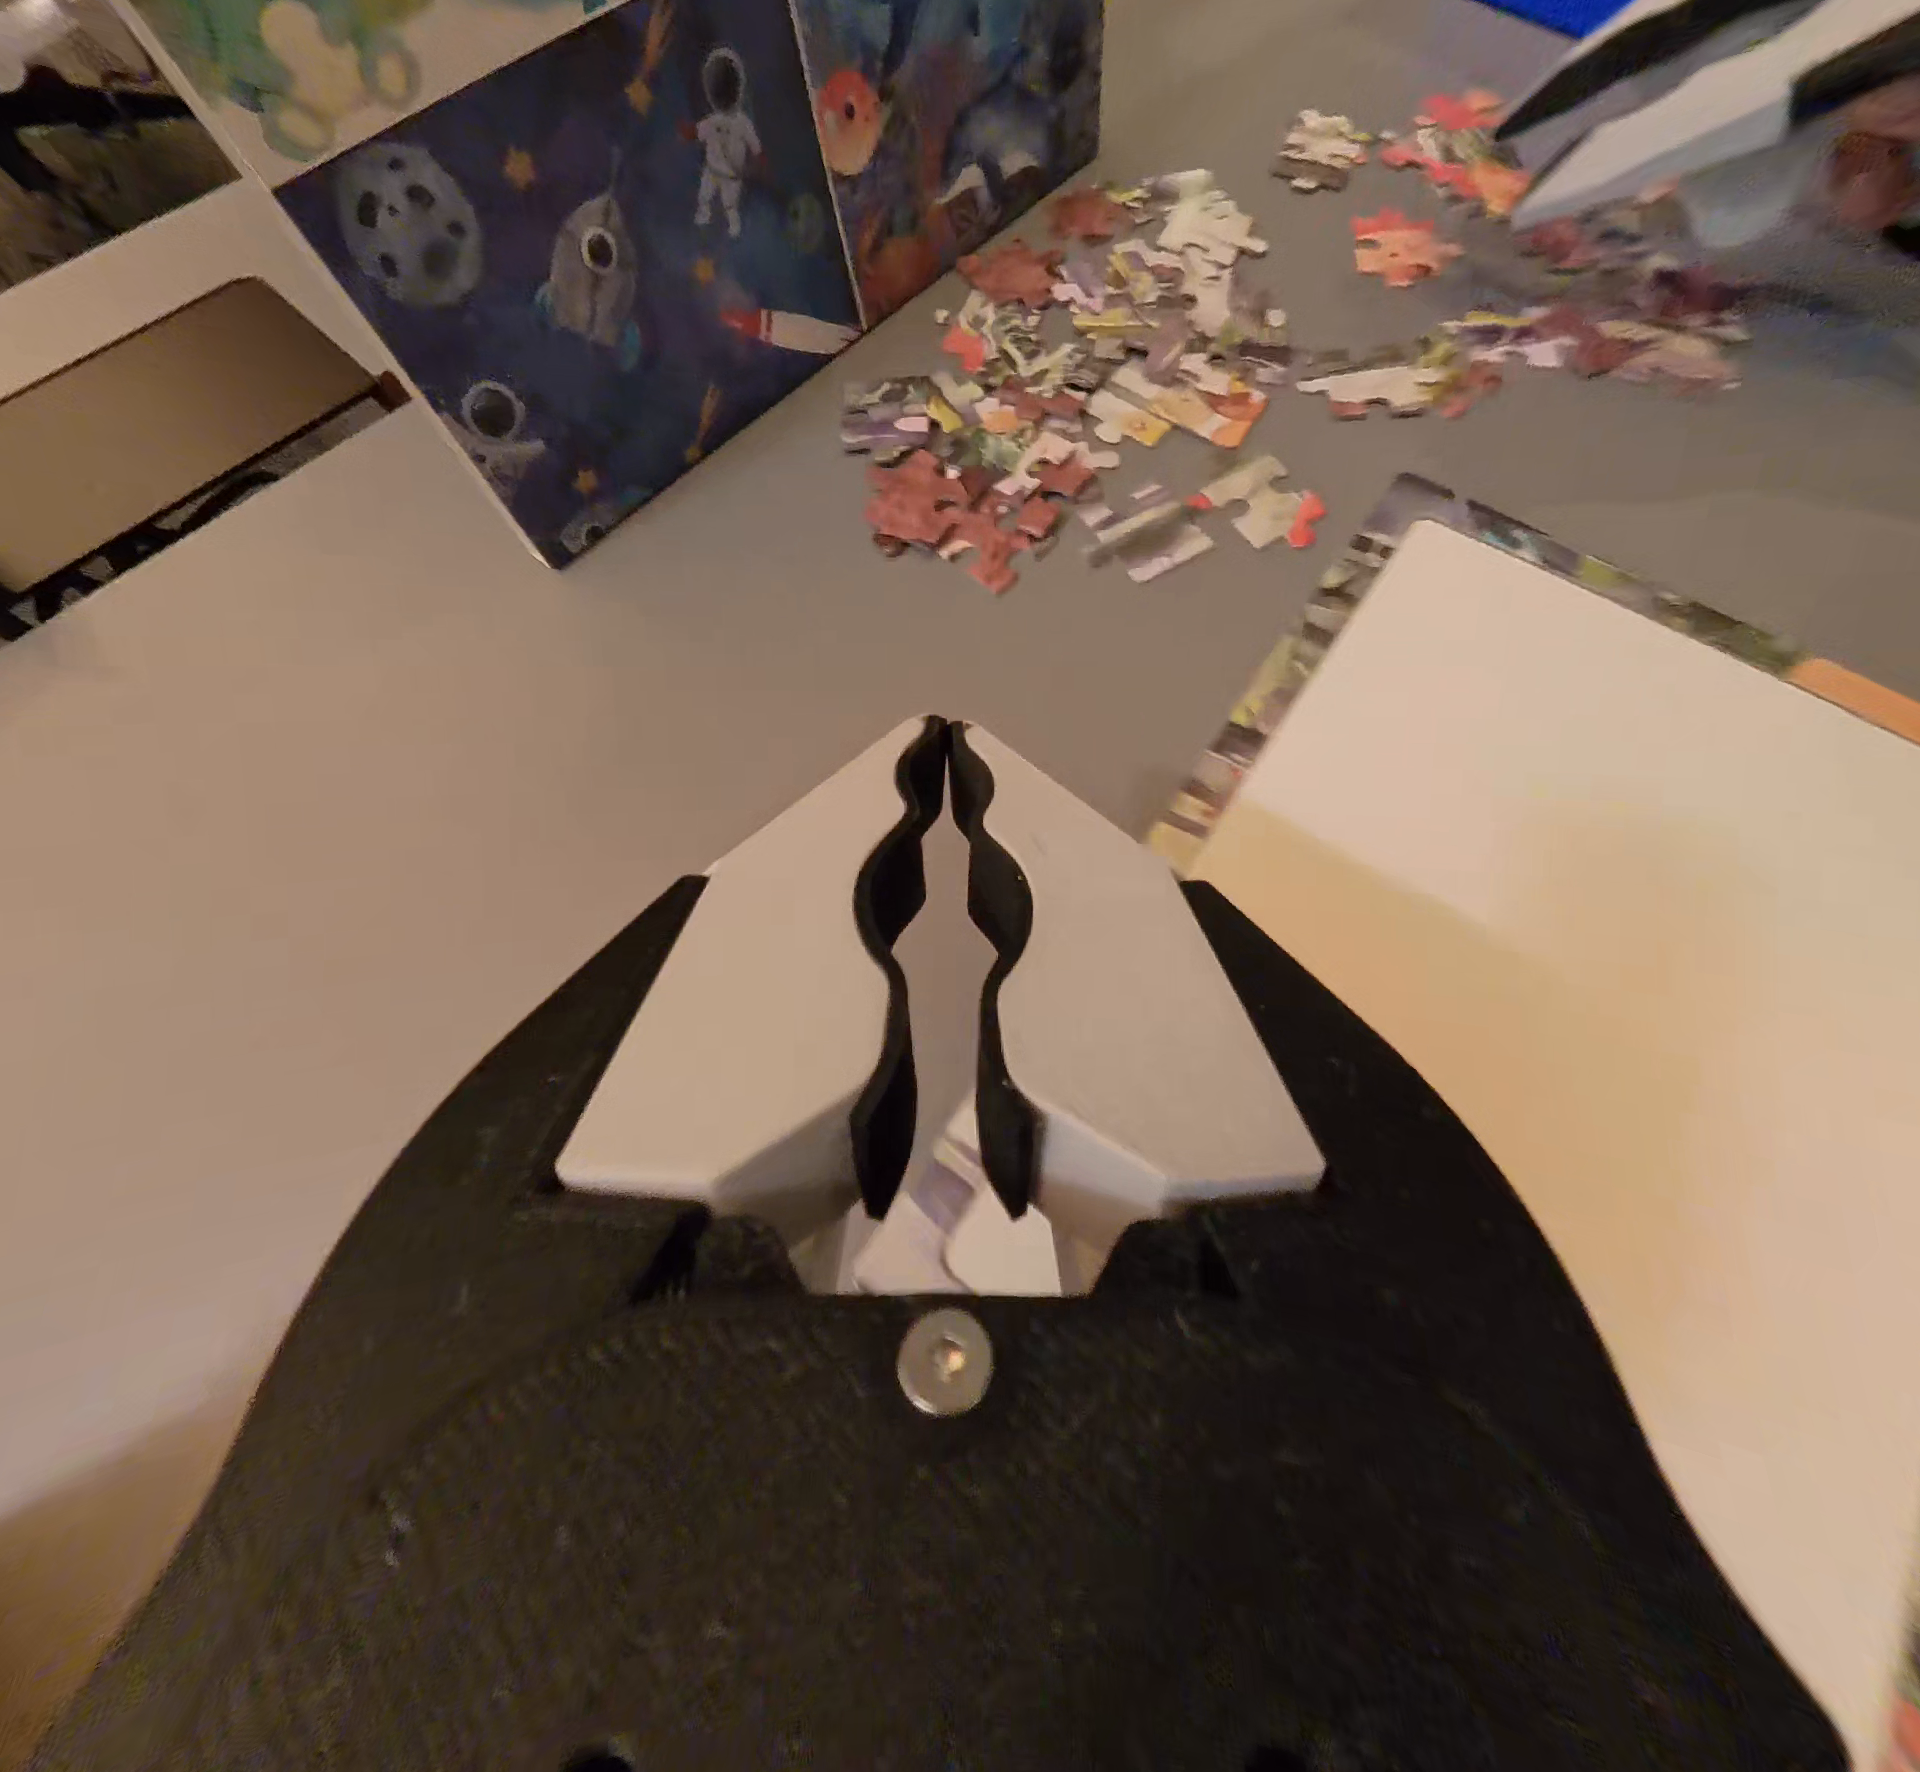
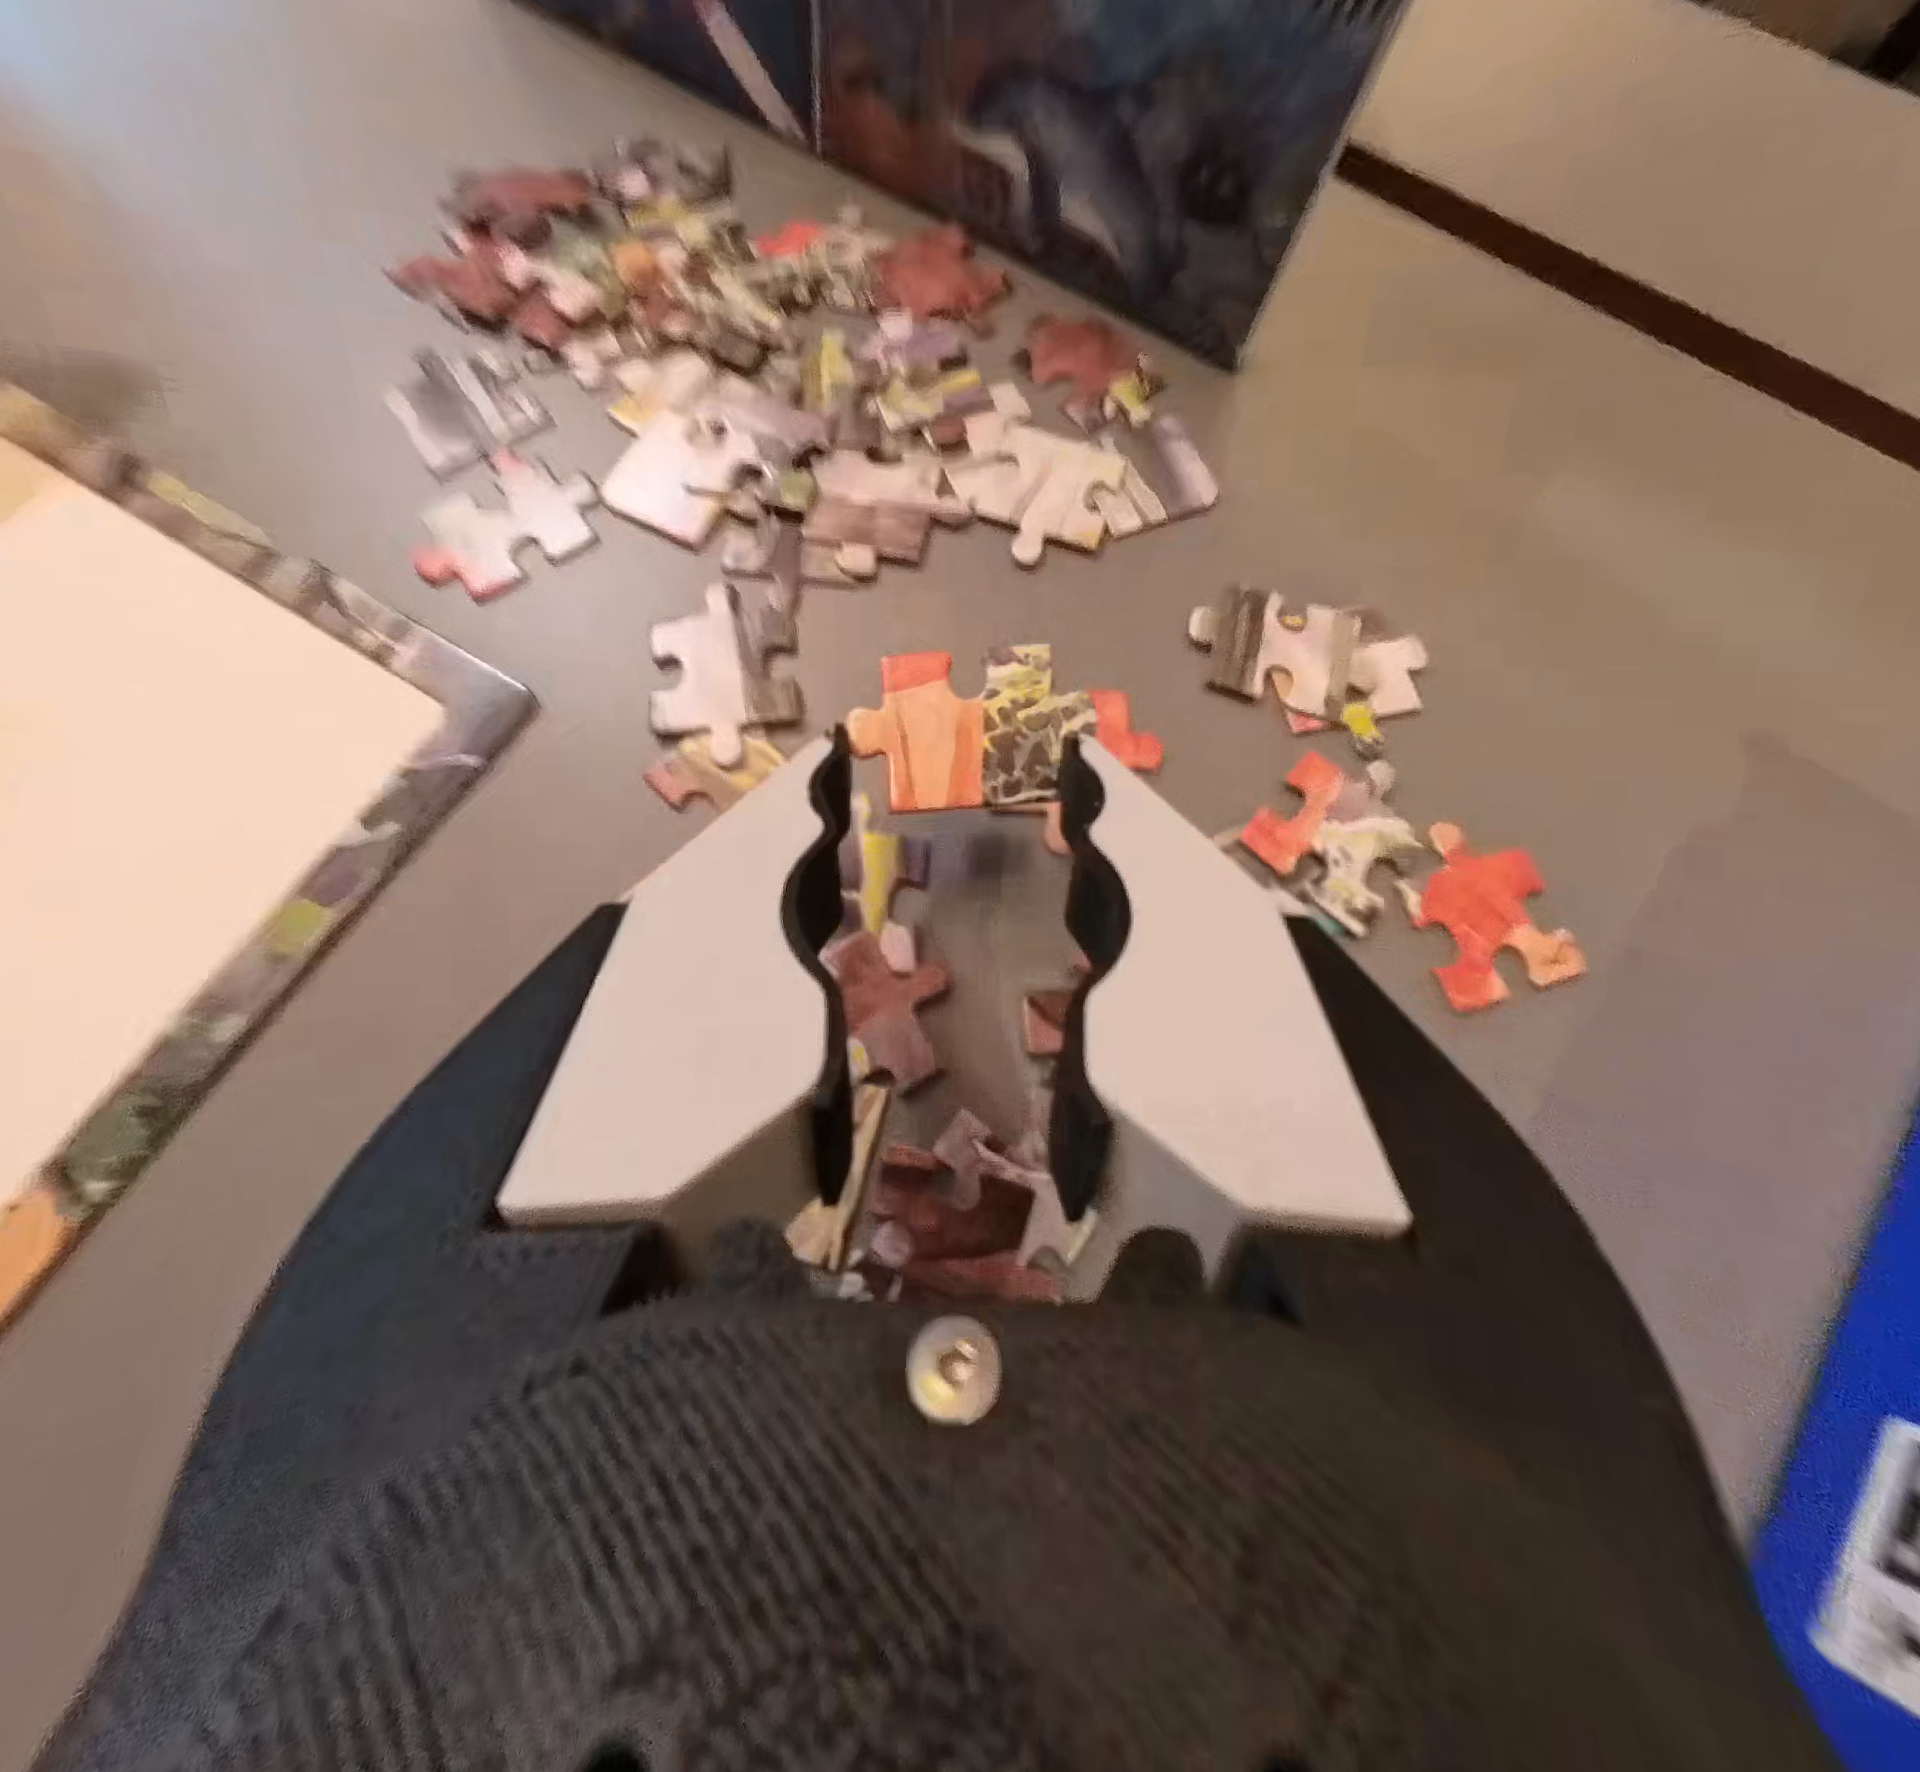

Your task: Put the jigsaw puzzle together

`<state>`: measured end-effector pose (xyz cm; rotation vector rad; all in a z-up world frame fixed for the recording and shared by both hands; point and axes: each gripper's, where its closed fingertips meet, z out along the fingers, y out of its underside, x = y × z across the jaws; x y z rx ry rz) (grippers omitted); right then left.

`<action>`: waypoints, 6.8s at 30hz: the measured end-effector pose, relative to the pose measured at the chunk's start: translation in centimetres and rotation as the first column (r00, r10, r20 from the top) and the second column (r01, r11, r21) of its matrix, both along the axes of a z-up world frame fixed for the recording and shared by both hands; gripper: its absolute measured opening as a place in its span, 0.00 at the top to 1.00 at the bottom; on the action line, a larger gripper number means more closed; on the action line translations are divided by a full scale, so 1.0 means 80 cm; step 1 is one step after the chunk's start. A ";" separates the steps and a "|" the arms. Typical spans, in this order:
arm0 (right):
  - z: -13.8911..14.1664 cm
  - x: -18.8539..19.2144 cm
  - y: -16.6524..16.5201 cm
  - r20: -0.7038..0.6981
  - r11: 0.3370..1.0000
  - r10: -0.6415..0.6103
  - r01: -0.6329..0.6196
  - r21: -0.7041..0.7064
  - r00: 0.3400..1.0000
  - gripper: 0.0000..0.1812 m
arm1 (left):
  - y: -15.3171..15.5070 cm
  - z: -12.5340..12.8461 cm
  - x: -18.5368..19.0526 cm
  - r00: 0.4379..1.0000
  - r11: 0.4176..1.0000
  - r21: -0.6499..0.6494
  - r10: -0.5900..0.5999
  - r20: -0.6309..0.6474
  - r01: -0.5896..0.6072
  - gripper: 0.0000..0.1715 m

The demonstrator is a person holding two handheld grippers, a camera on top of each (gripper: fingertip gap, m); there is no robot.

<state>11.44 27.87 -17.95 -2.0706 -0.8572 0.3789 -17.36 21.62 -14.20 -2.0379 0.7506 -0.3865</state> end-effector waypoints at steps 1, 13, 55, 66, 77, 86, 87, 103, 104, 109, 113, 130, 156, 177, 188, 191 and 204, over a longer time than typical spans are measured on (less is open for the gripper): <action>-0.006 0.006 0.001 0.063 1.000 -0.017 0.017 0.009 0.998 0.79 | 0.010 -0.008 0.000 1.000 1.000 0.005 0.005 -0.016 -0.005 1.00; -0.004 -0.016 -0.043 -0.095 0.984 0.163 -0.168 -0.052 0.982 0.79 | 0.011 -0.053 -0.062 0.973 0.994 0.027 0.106 -0.204 -0.103 1.00; 0.084 0.074 -0.006 -0.203 0.923 -0.140 0.202 0.328 0.969 0.80 | 0.007 -0.050 -0.051 0.982 0.997 0.036 0.074 -0.175 -0.068 1.00; 0.134 0.098 -0.017 -0.324 0.843 -0.133 0.279 0.460 0.937 0.84 | 0.006 -0.047 -0.049 0.982 0.997 0.049 0.073 -0.173 -0.066 1.00; 0.124 0.092 -0.014 -0.272 0.848 -0.149 0.265 0.459 0.951 0.85 | 0.006 -0.049 -0.049 0.983 0.997 0.042 0.070 -0.171 -0.064 1.00; 0.114 0.086 -0.011 -0.266 0.869 -0.147 0.252 0.425 0.953 0.84 | 0.006 -0.048 -0.048 0.983 0.997 0.042 0.068 -0.170 -0.062 1.00; 0.112 0.085 -0.010 -0.264 0.872 -0.147 0.251 0.420 0.953 0.84 | 0.006 -0.048 -0.048 0.983 0.997 0.043 0.068 -0.169 -0.062 1.00; 0.087 0.068 -0.005 -0.231 0.913 -0.143 0.219 0.344 0.962 0.82 | 0.009 -0.044 -0.054 0.989 0.996 0.038 0.082 -0.125 -0.078 1.00; 0.085 0.067 -0.004 -0.226 0.914 -0.143 0.217 0.342 0.963 0.82 | 0.009 -0.044 -0.055 0.989 0.996 0.038 0.083 -0.121 -0.079 1.00; 0.079 0.064 -0.003 -0.219 0.920 -0.143 0.211 0.329 0.965 0.82 | 0.009 -0.042 -0.055 0.990 0.996 0.037 0.083 -0.115 -0.079 1.00; 0.076 0.063 -0.002 -0.217 0.923 -0.143 0.209 0.322 0.966 0.82 | 0.008 -0.041 -0.054 0.989 0.996 0.043 0.080 -0.122 -0.075 1.00; 0.065 0.071 0.003 -0.203 0.930 -0.185 0.238 0.280 0.962 0.82 | 0.007 -0.043 -0.052 0.989 0.997 0.038 0.074 -0.127 -0.070 1.00; -0.026 0.143 0.073 0.003 0.889 -0.458 0.458 -0.009 0.889 0.85 | 0.007 -0.042 -0.045 0.989 0.997 0.056 0.064 -0.132 -0.057 1.00; -0.019 0.138 0.066 0.000 0.911 -0.413 0.413 -0.001 0.911 1.00 | 0.005 -0.038 -0.043 0.988 0.996 0.072 0.060 -0.144 -0.050 1.00; -0.042 0.152 0.068 0.061 0.877 -0.477 0.479 -0.038 0.877 0.83 | 0.005 -0.041 -0.043 0.986 0.996 0.070 0.059 -0.154 -0.049 1.00; -0.044 0.151 0.066 0.020 0.871 -0.484 0.484 -0.086 0.875 0.84 | 0.005 -0.040 -0.044 0.987 0.996 0.068 0.060 -0.147 -0.051 1.00; -0.041 0.139 0.055 -0.027 0.890 -0.445 0.438 -0.125 0.895 0.93 | 0.004 -0.030 -0.044 0.987 0.994 0.093 0.064 -0.150 -0.051 1.00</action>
